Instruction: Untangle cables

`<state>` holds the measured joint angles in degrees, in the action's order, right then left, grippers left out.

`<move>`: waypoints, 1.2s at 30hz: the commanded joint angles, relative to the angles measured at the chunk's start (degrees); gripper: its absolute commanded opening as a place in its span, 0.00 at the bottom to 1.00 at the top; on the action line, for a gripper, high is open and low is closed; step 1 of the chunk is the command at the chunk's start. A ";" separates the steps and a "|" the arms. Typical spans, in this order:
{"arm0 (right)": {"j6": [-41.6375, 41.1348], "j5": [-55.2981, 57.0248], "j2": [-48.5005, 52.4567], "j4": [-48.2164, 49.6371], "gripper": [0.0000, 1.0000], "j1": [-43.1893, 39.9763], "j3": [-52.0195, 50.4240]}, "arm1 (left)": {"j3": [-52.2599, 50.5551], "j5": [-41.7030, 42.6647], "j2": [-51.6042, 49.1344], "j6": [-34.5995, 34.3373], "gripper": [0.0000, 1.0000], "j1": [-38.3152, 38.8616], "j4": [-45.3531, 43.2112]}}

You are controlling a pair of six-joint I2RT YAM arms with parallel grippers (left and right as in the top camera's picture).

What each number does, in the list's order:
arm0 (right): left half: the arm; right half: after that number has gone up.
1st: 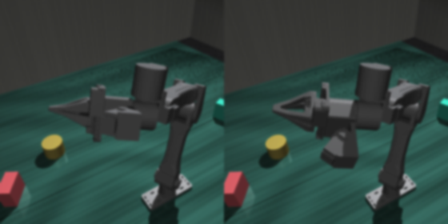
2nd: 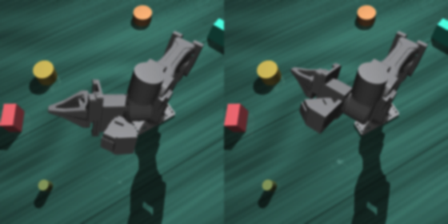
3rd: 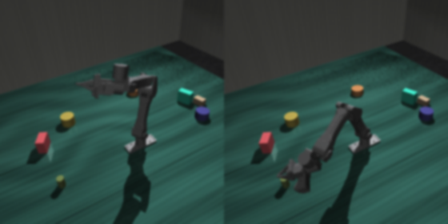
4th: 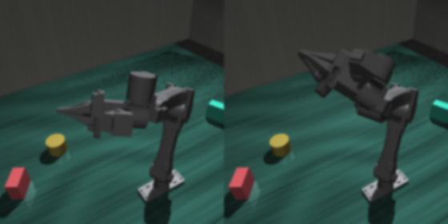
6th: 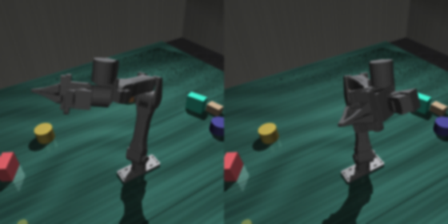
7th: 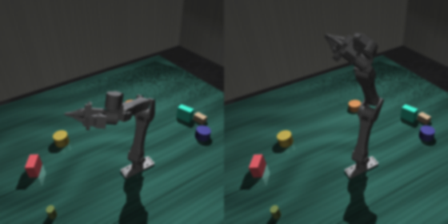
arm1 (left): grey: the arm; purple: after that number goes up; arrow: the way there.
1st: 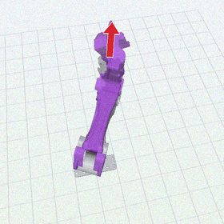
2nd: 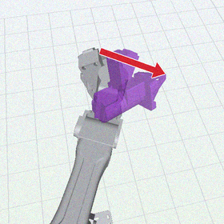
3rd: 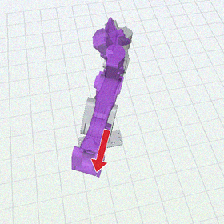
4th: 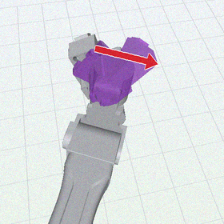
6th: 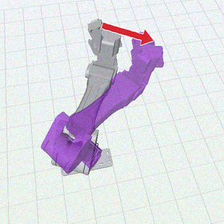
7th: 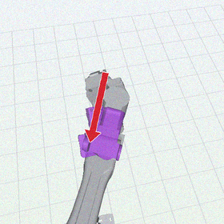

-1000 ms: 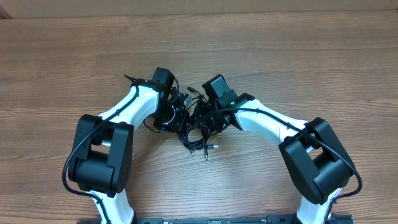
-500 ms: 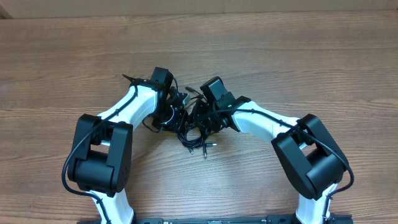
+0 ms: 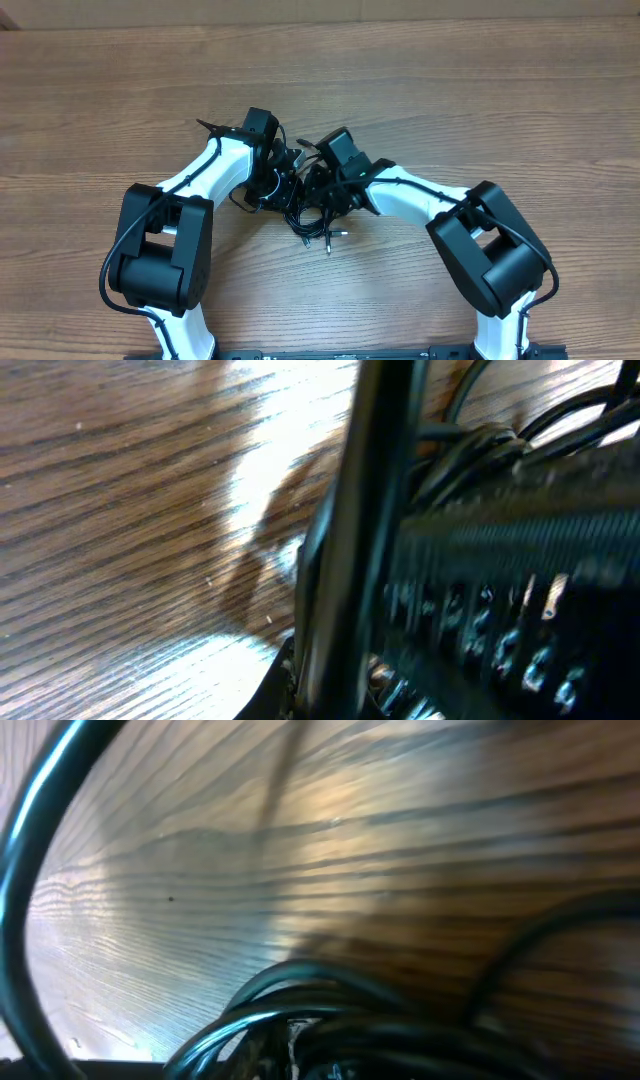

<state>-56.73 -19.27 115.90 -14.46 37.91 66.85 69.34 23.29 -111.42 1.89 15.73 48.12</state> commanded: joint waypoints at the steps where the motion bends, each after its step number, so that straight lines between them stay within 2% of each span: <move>1: 1.25 3.15 3.28 -0.15 0.17 1.16 -1.01 | -0.72 0.48 -0.59 0.68 0.04 0.33 -0.13; 3: 1.25 2.64 3.28 -0.20 0.13 1.14 -1.01 | -0.72 0.42 -0.59 0.68 0.04 0.31 -0.09; 4: 1.25 2.19 3.28 -0.50 0.04 1.09 -1.01 | -0.72 0.24 -0.59 0.68 0.04 0.33 -0.07; 7: 1.97 -1.46 2.82 -1.75 0.04 -0.13 -0.92 | -0.72 0.11 -0.59 0.70 0.04 0.31 0.09; 10: 9.11 -10.29 0.52 -1.70 0.04 -3.61 -0.72 | -0.72 0.11 -0.59 0.79 0.04 0.31 1.01; 17: 21.35 -18.43 -6.32 -4.22 0.04 -8.33 -0.74 | -0.72 1.16 -0.59 1.20 0.04 -0.79 2.14; 22: 22.69 -26.64 -8.17 -2.71 0.04 -10.16 -0.74 | -0.72 8.22 -0.59 4.90 0.04 -2.71 2.69; 26: 23.82 -37.59 -8.17 0.74 0.04 -12.46 -0.74 | -0.72 8.74 -0.59 5.20 0.04 -3.93 2.86; 28: 23.82 -37.22 -8.15 0.11 0.04 -13.07 -0.85 | -0.72 9.40 -0.59 5.25 0.04 -4.15 3.19; 33: 23.54 -27.12 -8.15 -7.19 0.04 -12.02 -1.51 | -0.72 9.60 -0.59 5.20 0.04 -4.13 3.10; 36: 19.82 -24.37 -8.15 -6.36 0.06 -10.60 -2.86 | -0.72 9.60 -0.59 5.18 0.04 -4.13 2.91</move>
<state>-34.70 -47.46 109.12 -21.34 25.87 65.21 68.90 31.07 -111.42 5.17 11.73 51.18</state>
